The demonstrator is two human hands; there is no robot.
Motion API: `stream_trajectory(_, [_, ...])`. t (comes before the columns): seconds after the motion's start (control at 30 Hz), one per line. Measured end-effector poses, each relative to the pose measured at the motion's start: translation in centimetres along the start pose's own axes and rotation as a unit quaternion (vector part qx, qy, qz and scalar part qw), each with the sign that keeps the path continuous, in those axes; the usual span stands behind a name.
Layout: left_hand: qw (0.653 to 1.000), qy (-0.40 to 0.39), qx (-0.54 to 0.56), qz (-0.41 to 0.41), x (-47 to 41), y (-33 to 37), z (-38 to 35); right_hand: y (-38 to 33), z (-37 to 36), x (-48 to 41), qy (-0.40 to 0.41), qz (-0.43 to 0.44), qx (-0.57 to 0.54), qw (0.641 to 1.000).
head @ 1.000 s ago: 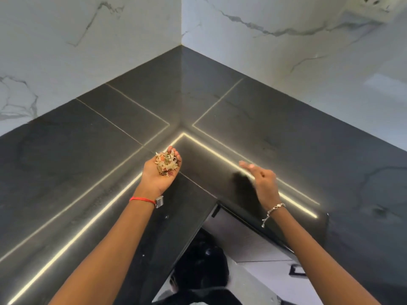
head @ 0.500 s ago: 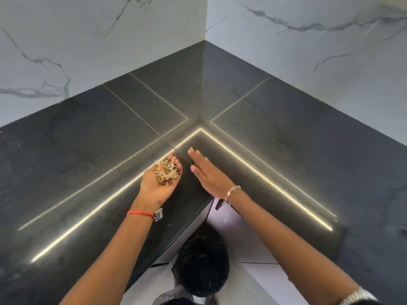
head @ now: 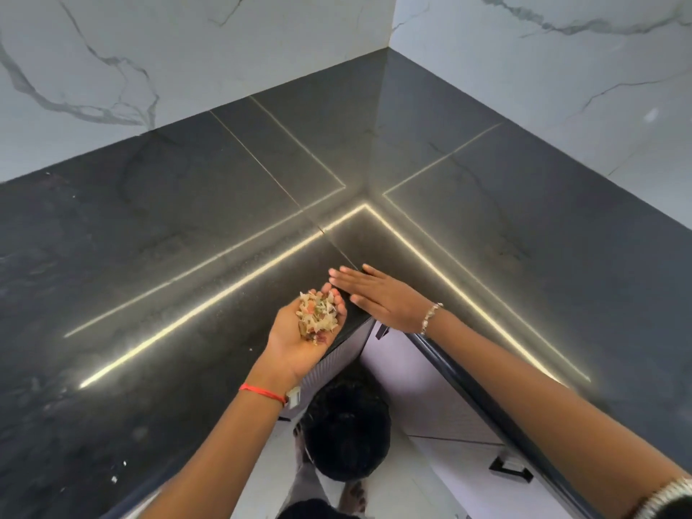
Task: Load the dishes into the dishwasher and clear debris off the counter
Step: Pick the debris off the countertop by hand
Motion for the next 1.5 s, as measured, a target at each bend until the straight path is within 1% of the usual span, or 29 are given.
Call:
stream_trajectory(0.03, [1.000, 0.005, -0.003, 0.014, 0.5, -0.8, 0.6, 0.0, 0.3, 1.0, -0.017, -0.014, -0.109, 0.994])
stream_trajectory(0.07, [0.999, 0.013, -0.007, 0.029, 0.9, -1.7, 1.3, 0.2, 0.8, 1.8, -0.020, -0.042, -0.234, 0.971])
stream_trajectory(0.1, [0.999, 0.021, -0.013, 0.043, 1.3, -2.7, 2.0, 0.6, 1.6, 2.3, 0.001, -0.067, -0.331, 0.941])
stream_trajectory(0.13, [0.998, 0.024, -0.021, 0.055, 1.7, -3.6, 2.7, 1.1, 2.3, 2.4, 0.030, -0.092, -0.390, 0.916])
stream_trajectory(0.17, [0.997, 0.026, -0.026, 0.070, 2.1, -4.7, 3.5, 1.5, 2.7, 2.4, 0.057, -0.114, -0.398, 0.908])
stream_trajectory(0.23, [0.993, 0.028, -0.036, 0.107, 2.4, -6.6, 4.7, 2.0, 2.7, 1.6, 0.087, -0.139, -0.338, 0.927])
stream_trajectory(0.33, [0.987, 0.037, -0.054, 0.146, 1.6, -8.8, 6.2, 1.4, 1.2, 0.5, 0.079, -0.127, -0.154, 0.977])
stream_trajectory(0.4, [0.986, 0.057, -0.062, 0.144, 0.1, -9.7, 7.3, 0.7, 0.1, 0.4, 0.091, -0.109, -0.053, 0.988])
stream_trajectory(0.43, [0.987, 0.074, -0.057, 0.134, -0.8, -9.8, 7.7, 0.4, -0.3, 0.5, 0.098, -0.099, -0.027, 0.990])
stream_trajectory(0.5, [0.988, 0.106, -0.041, 0.101, -2.6, -9.8, 8.3, -0.5, -0.9, 1.1, 0.103, -0.069, -0.007, 0.992])
stream_trajectory(0.57, [0.989, 0.119, -0.038, 0.080, -4.4, -9.7, 8.7, -1.3, -1.5, 2.2, 0.086, -0.041, -0.023, 0.995])
stream_trajectory(0.6, [0.991, 0.111, -0.045, 0.067, -5.0, -9.6, 8.8, -1.7, -1.9, 3.0, 0.072, -0.028, -0.053, 0.996])
stream_trajectory(0.67, [0.994, 0.089, -0.057, 0.041, -5.6, -9.3, 8.0, -2.1, -2.7, 5.1, 0.038, -0.026, -0.170, 0.984])
stream_trajectory(0.73, [0.993, 0.085, -0.067, 0.048, -5.7, -9.5, 8.2, -2.2, -3.3, 7.3, 0.042, -0.055, -0.328, 0.942])
stream_trajectory(0.8, [0.990, 0.084, -0.108, 0.046, -5.7, -9.6, 9.0, -2.1, -3.7, 9.0, 0.114, -0.096, -0.460, 0.875])
stream_trajectory(0.83, [0.990, 0.057, -0.111, 0.058, -5.4, -9.7, 9.3, -1.9, -4.1, 9.6, 0.157, -0.115, -0.508, 0.839])
stream_trajectory(0.87, [0.989, 0.047, -0.131, 0.057, -5.2, -9.7, 9.2, -1.6, -4.5, 10.1, 0.198, -0.134, -0.537, 0.809])
stream_trajectory(0.9, [0.983, 0.046, -0.169, 0.056, -5.0, -9.9, 9.6, -1.3, -5.1, 10.6, 0.234, -0.157, -0.551, 0.785])
stream_trajectory(0.93, [0.982, 0.046, -0.168, 0.071, -5.1, -10.1, 10.2, -1.0, -5.7, 11.0, 0.268, -0.183, -0.553, 0.767])
stream_trajectory(1.03, [0.969, 0.064, -0.232, 0.051, -5.4, -10.5, 12.0, -0.6, -8.3, 12.2, 0.325, -0.252, -0.569, 0.712])
stream_trajectory(1.07, [0.967, 0.082, -0.238, 0.043, -5.6, -10.7, 12.7, -0.5, -9.8, 12.5, 0.325, -0.274, -0.574, 0.699])
stream_trajectory(1.1, [0.961, 0.079, -0.262, 0.038, -5.2, -11.0, 13.1, -0.4, -11.4, 12.7, 0.320, -0.295, -0.572, 0.695])
stream_trajectory(1.17, [0.938, 0.108, -0.327, 0.024, -6.5, -11.2, 16.0, 0.4, -15.0, 12.8, 0.307, -0.345, -0.554, 0.693])
stream_trajectory(1.23, [0.929, 0.117, -0.351, 0.027, -7.7, -11.7, 18.9, 2.0, -18.8, 12.4, 0.314, -0.403, -0.553, 0.658])
stream_trajectory(1.3, [0.903, 0.126, -0.409, 0.041, -9.1, -12.6, 21.0, 4.2, -22.2, 11.8, 0.316, -0.459, -0.555, 0.618])
stream_trajectory(1.4, [0.883, 0.121, -0.448, 0.073, -11.7, -14.4, 24.5, 7.3, -28.1, 10.0, 0.267, -0.503, -0.573, 0.589])
stream_trajectory(1.43, [0.859, 0.108, -0.494, 0.079, -12.6, -15.2, 25.4, 8.3, -30.1, 9.3, 0.246, -0.513, -0.585, 0.578])
stream_trajectory(1.47, [0.845, 0.129, -0.513, 0.079, -13.6, -15.4, 27.1, 9.1, -31.8, 8.6, 0.223, -0.527, -0.594, 0.565])
stream_trajectory(1.5, [0.849, 0.120, -0.509, 0.078, -15.2, -16.0, 29.5, 10.0, -33.9, 7.7, 0.199, -0.537, -0.608, 0.549])
Point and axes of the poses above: each hand's wrist, its own x-axis away from the middle knuckle, its own z-axis out of the back of the hand, y = z × x, the point moved 3 cm from there along -x, towards the middle knuckle, and after that the axes turned 12 degrees about -z, right-handed, at the moved point
